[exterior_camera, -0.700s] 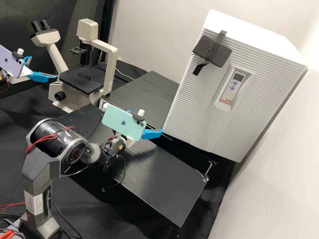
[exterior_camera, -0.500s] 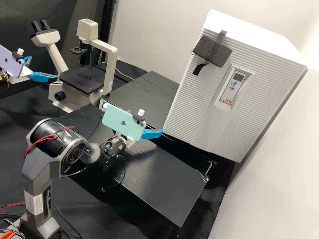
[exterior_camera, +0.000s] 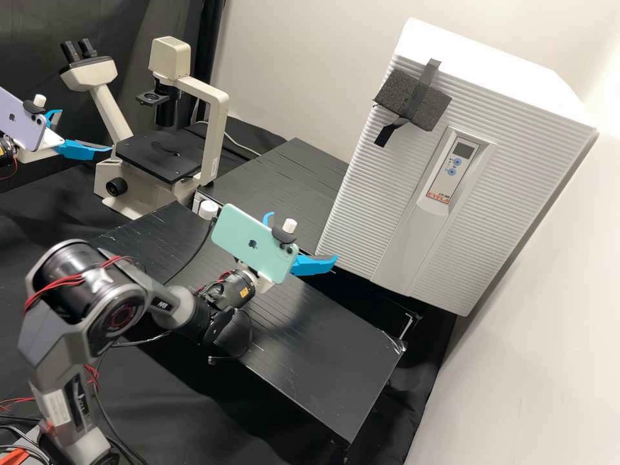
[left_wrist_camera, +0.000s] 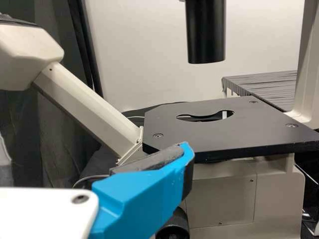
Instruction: Open the incubator door.
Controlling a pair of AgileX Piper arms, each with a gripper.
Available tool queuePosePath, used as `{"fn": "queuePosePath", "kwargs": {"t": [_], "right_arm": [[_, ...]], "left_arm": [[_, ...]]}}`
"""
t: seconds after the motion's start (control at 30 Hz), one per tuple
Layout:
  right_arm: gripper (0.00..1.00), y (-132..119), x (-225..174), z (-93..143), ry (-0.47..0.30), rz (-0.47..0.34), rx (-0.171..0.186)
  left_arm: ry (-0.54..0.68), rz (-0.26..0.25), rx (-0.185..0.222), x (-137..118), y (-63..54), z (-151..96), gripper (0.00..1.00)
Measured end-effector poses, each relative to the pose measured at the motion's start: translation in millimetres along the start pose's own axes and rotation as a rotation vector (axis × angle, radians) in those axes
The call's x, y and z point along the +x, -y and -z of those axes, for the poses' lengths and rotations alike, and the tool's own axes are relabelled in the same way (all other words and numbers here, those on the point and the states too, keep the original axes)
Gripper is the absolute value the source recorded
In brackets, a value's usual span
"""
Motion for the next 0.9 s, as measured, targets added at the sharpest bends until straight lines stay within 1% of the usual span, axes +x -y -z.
{"fn": "queuePosePath", "kwargs": {"t": [0.07, 0.2, 0.3, 0.37, 0.63, 0.9], "right_arm": [[1.0, -11, -2, 4, -0.018, -0.041, 0.013], [1.0, -34, 5, 18, -0.072, -0.12, 0.007], [1.0, -47, 11, 30, -0.114, -0.163, 0.005], [1.0, -54, 16, 36, -0.124, -0.179, 0.001], [1.0, -74, 33, 54, -0.132, -0.202, 0.004], [1.0, -86, 45, 65, -0.134, -0.21, 0.0]], "left_arm": [[0.0, 0.0, 0.0, 0, 0.0, 0, 1.0], [0.0, 0.0, 0.0, 0, 0.0, 0, 1.0], [0.0, 0.0, 0.0, 0, 0.0, 0, 1.0], [0.0, 0.0, 0.0, 0, 0.0, 0, 1.0], [0.0, 0.0, 0.0, 0, 0.0, 0, 1.0], [0.0, 0.0, 0.0, 0, 0.0, 0, 1.0]]}}
